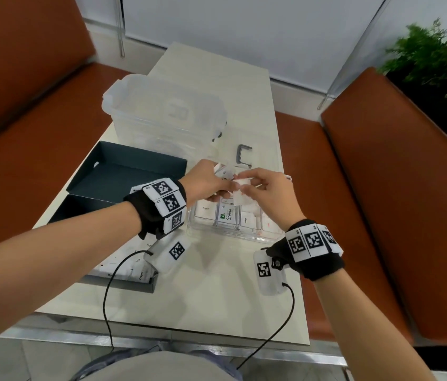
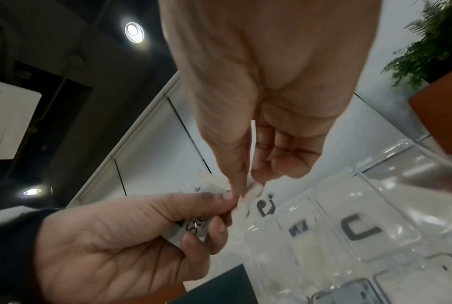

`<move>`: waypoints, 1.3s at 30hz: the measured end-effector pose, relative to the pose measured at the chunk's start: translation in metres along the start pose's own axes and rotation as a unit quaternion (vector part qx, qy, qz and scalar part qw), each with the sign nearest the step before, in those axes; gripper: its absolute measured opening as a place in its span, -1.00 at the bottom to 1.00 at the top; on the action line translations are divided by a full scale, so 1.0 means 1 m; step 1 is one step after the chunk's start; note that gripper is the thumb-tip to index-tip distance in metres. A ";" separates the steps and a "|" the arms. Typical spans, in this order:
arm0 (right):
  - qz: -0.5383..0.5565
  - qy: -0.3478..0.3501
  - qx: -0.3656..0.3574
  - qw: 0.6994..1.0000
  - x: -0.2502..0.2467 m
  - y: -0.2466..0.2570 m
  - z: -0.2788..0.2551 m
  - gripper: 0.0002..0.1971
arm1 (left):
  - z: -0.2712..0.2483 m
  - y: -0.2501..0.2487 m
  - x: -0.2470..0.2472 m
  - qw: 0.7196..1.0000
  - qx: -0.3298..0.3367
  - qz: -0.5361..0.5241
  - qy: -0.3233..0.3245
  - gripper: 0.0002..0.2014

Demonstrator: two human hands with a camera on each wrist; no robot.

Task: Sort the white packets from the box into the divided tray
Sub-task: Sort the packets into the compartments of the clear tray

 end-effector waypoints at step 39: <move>-0.328 0.064 0.058 0.941 0.008 -0.109 -0.004 -0.86 | -0.019 0.002 0.031 0.937 -0.223 -0.262 0.058 -0.58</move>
Point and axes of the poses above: each hand's wrist, its own z-axis towards the middle knuckle, its own x-axis out of the palm, y = z × x, the point moved 2 cm from there along z, towards the middle knuckle, and after that the axes turned 12 degrees about -y, right-handed, at the moved point
